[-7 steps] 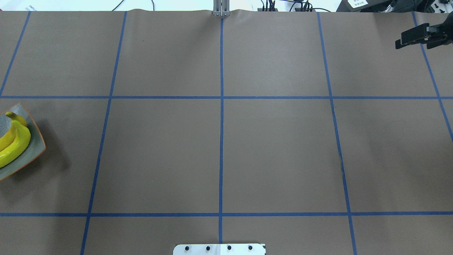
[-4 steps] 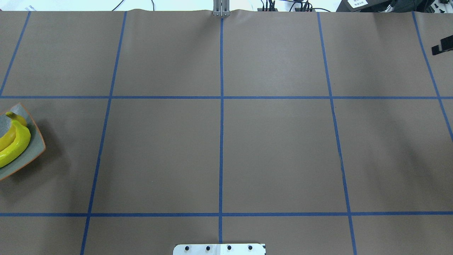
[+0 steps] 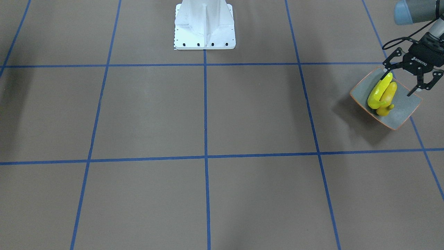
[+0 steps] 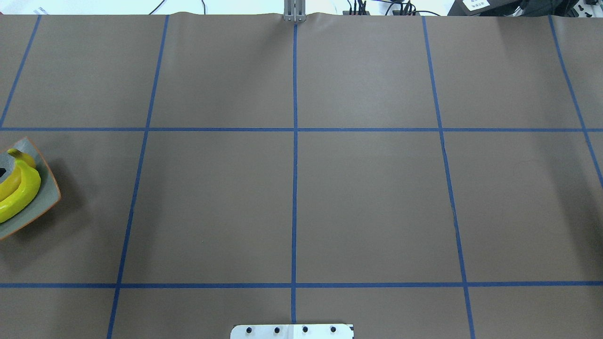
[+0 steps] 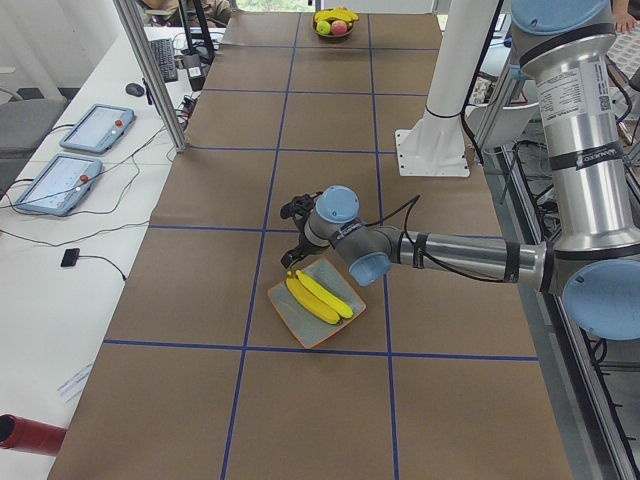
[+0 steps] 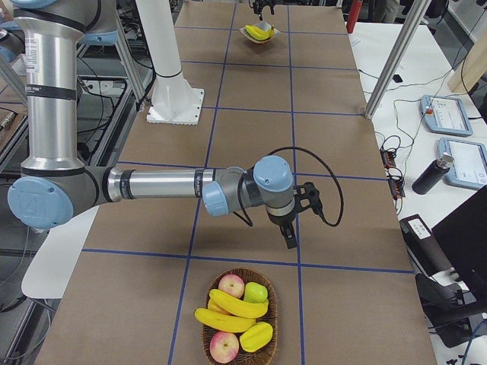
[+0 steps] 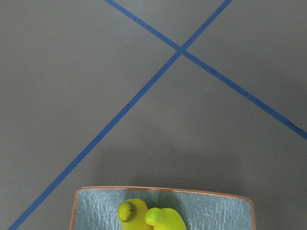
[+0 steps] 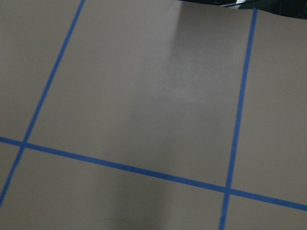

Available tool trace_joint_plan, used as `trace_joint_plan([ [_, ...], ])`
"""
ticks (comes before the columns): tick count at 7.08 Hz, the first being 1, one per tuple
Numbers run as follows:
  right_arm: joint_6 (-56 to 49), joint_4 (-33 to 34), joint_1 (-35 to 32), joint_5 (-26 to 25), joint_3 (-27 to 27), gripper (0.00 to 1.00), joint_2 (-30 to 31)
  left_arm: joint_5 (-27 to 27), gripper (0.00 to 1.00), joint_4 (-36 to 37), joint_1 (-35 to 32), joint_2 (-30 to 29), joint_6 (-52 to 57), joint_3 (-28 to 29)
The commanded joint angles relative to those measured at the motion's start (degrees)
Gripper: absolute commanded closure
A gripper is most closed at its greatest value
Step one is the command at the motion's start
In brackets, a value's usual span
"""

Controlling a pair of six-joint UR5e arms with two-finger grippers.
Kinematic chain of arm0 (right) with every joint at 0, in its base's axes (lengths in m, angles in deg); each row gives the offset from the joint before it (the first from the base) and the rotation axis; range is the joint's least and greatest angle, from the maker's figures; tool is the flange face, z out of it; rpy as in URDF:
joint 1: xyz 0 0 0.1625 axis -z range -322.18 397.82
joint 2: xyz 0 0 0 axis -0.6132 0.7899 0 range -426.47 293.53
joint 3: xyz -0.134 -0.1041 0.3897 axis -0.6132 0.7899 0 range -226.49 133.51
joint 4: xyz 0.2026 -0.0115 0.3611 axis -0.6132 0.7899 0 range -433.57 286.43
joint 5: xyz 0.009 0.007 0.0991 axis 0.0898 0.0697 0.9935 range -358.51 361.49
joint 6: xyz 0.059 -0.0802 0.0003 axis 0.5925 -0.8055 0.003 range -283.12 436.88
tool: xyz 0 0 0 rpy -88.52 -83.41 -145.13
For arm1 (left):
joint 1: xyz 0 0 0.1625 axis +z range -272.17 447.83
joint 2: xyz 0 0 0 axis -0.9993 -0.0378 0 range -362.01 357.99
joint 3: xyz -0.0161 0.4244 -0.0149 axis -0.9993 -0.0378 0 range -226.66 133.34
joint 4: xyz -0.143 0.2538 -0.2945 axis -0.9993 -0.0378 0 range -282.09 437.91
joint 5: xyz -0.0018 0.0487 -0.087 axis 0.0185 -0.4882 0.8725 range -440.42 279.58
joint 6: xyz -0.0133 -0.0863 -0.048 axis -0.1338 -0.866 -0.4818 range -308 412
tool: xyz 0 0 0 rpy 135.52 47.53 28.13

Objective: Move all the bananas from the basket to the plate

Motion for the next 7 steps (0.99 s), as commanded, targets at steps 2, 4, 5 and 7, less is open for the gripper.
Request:
trace_joint_plan([
  [2, -10.2, -0.1, -1.1, -6.8, 5.6, 0.00, 2.0, -0.1, 0.01, -0.1, -0.1, -0.4, 0.0, 0.0],
  [4, -9.6, -0.1, -0.7, -14.6, 9.3, 0.00, 1.4, -0.2, 0.01, -0.3, 0.0, -0.6, 0.0, 0.0],
  [5, -5.0, 0.1, -0.1, -14.3, 9.4, 0.00, 1.4, -0.2, 0.01, -0.5, 0.0, -0.5, 0.0, -0.1],
  [7, 6.2, -2.6, 4.3, -18.0, 10.3, 0.00, 2.1, -0.2, 0.01, -0.7, 0.0, -0.6, 0.0, -0.2],
])
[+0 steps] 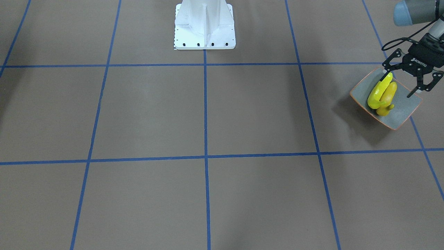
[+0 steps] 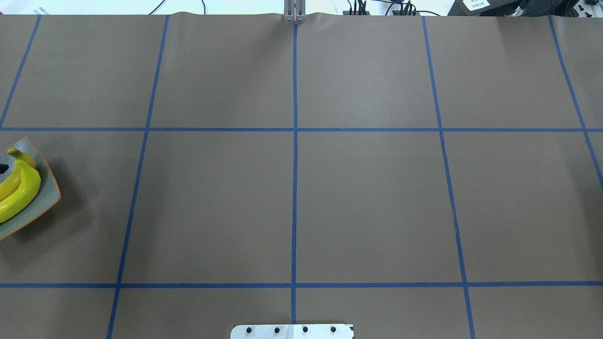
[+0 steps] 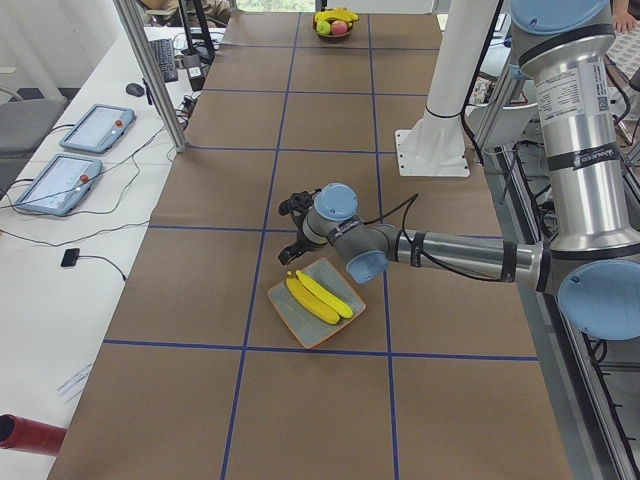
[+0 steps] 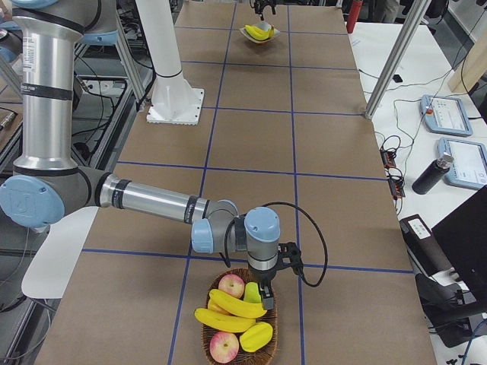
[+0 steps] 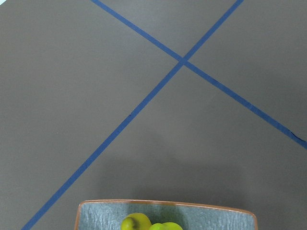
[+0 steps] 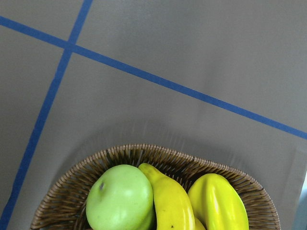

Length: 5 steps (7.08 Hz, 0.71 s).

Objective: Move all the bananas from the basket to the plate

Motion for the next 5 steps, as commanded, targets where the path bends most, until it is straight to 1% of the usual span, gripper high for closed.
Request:
trace_joint_plan([
  [1, 4.9, -2.4, 2.1, -2.7, 1.1, 0.00, 2.2, 0.0, 0.01, -0.1, -0.1, -0.3, 0.0, -0.5],
  [2, 4.3, -5.8, 2.1, -3.0, 2.3, 0.00, 4.0, -0.1, 0.01, -0.1, 0.0, -0.7, 0.0, -0.5],
  [4, 4.0, -12.0, 2.7, -4.2, 7.8, 0.00, 4.6, -0.1, 0.01, -0.1, 0.0, -1.2, 0.1, -0.5],
  [5, 3.6, -12.6, 3.2, -6.2, 8.1, 0.06, 4.6, -0.1, 0.01, -0.1, -0.1, -1.2, 0.2, -0.5],
])
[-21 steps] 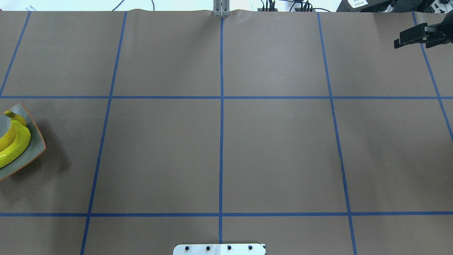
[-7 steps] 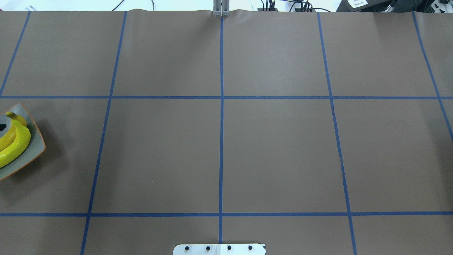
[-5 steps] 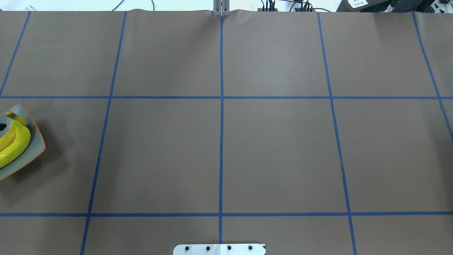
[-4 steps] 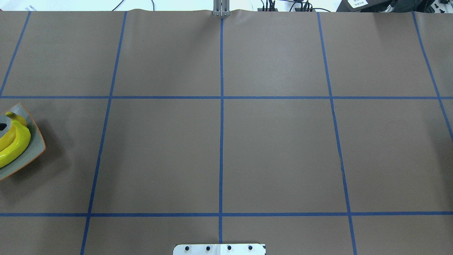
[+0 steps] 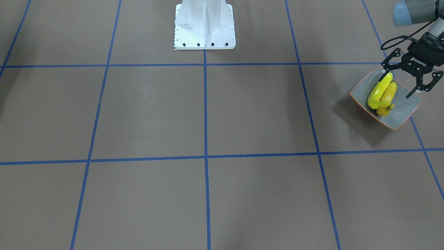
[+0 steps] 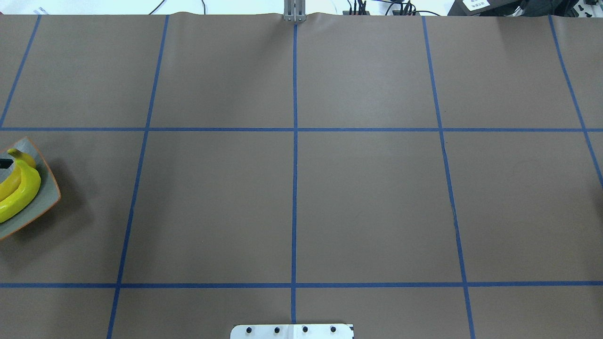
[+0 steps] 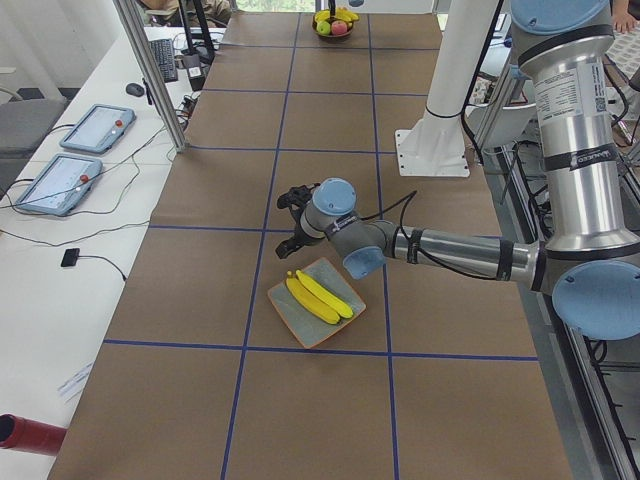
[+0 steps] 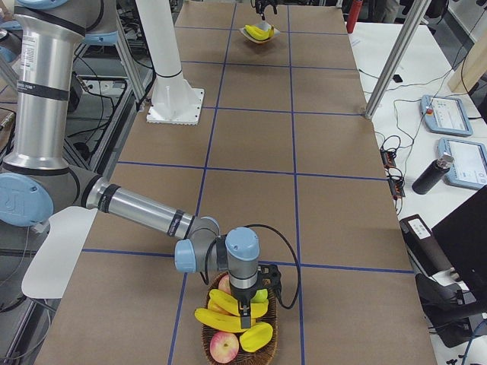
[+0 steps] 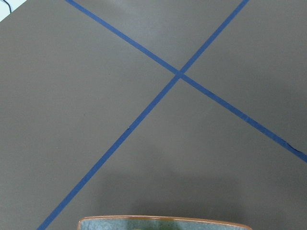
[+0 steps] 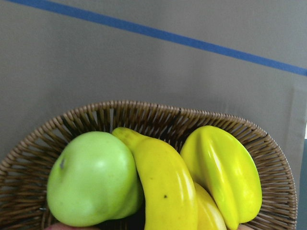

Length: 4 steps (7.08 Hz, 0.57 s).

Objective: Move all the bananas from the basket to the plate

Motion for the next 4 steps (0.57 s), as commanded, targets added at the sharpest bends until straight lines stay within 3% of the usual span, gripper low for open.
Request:
trace_joint_plan([
  [1, -0.6, -1.9, 0.9, -2.0, 1.4, 0.54, 0.1, 0.0, 0.01, 0.0, 0.0, -0.1, 0.1, 0.0],
  [2, -0.7, -1.9, 2.2, -2.1, 1.0, 0.74, -0.4, -0.1, 0.01, 0.0, 0.0, -0.1, 0.1, 0.0],
  [4, -2.0, -1.9, 3.1, -2.4, 0.6, 0.68, -1.1, -1.2, 0.01, -0.1, 0.0, -0.1, 0.2, 0.6],
])
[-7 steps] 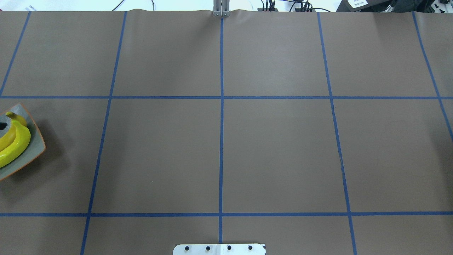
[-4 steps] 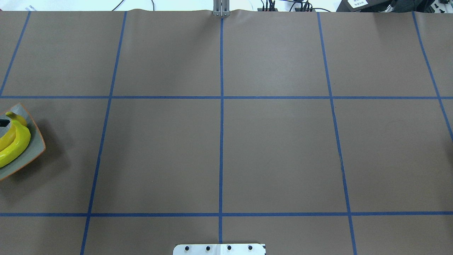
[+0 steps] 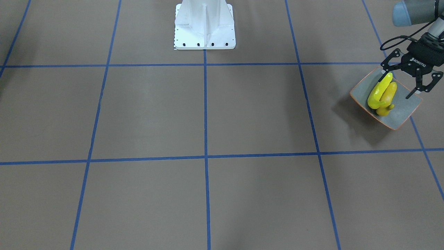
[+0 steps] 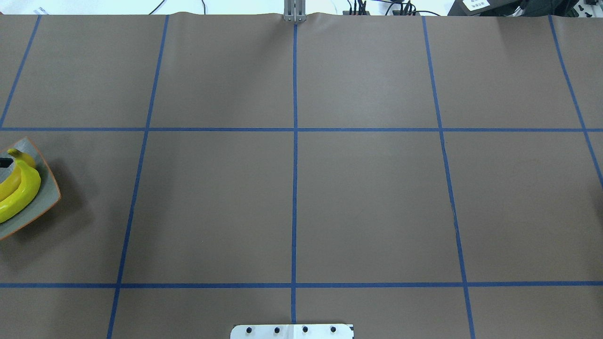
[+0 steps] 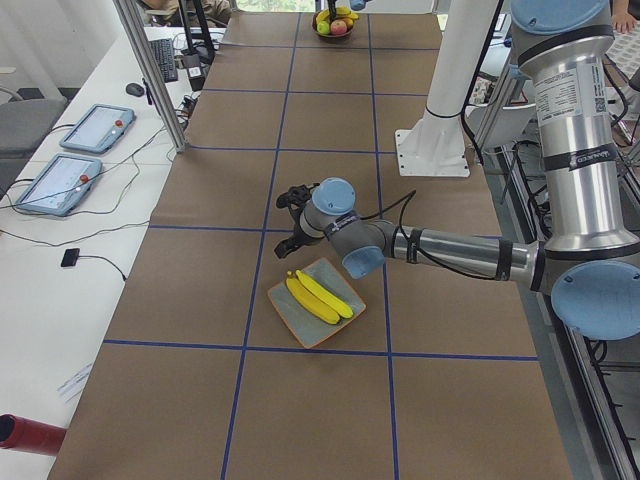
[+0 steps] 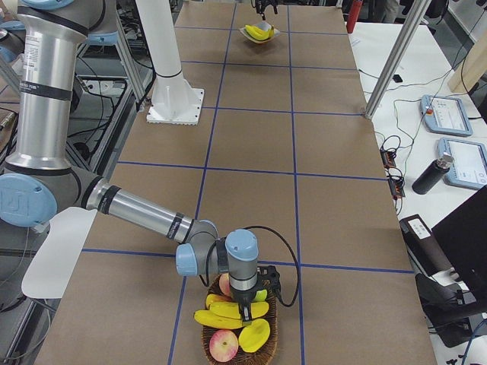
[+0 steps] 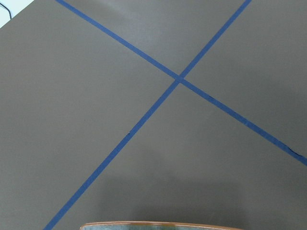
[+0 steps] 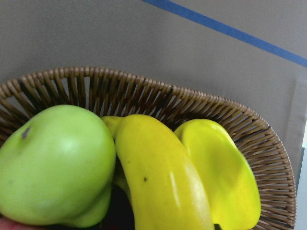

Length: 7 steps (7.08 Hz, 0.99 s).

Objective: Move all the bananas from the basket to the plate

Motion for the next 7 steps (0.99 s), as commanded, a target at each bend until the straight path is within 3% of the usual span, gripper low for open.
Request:
trace_joint_plan([
  [1, -1.6, -0.1, 0.5, -0.5, -0.6, 0.67, -0.6, -0.7, 0.01, 0.0, 0.1, 0.1, 0.0, 0.4],
  [4, -5.4, -0.2, -0.7, -0.5, -1.3, 0.68, -0.4, -0.7, 0.01, 0.1, 0.1, 0.0, 0.0, 1.1],
  [6, -5.4, -0.2, -3.1, -0.5, -2.4, 1.00, -0.2, -0.6, 0.01, 0.0, 0.1, 0.0, 0.0, 1.7],
  [7, -5.4, -0.1, -4.3, -0.4, -3.6, 1.00, -0.1, -0.7, 0.01, 0.0, 0.1, 0.0, 0.0, 1.8],
])
